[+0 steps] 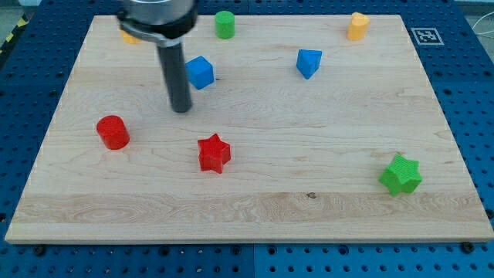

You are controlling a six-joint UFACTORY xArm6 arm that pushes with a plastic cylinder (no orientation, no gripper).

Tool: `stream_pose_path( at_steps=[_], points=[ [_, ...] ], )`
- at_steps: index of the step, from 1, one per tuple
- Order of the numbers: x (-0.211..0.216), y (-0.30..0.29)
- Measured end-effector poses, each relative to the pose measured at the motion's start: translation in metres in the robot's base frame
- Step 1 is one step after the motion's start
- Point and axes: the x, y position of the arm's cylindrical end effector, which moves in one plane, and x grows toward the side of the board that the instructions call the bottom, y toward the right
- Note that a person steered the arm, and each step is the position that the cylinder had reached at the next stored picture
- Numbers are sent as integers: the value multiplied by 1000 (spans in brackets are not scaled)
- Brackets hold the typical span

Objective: Move the yellow hexagon slightly right

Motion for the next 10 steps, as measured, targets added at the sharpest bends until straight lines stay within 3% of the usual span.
stream_pose_path(
  at_steps=[5,7,10],
  points=[
    [-101,-174],
    [-103,-181],
    [-192,-149]
  ],
)
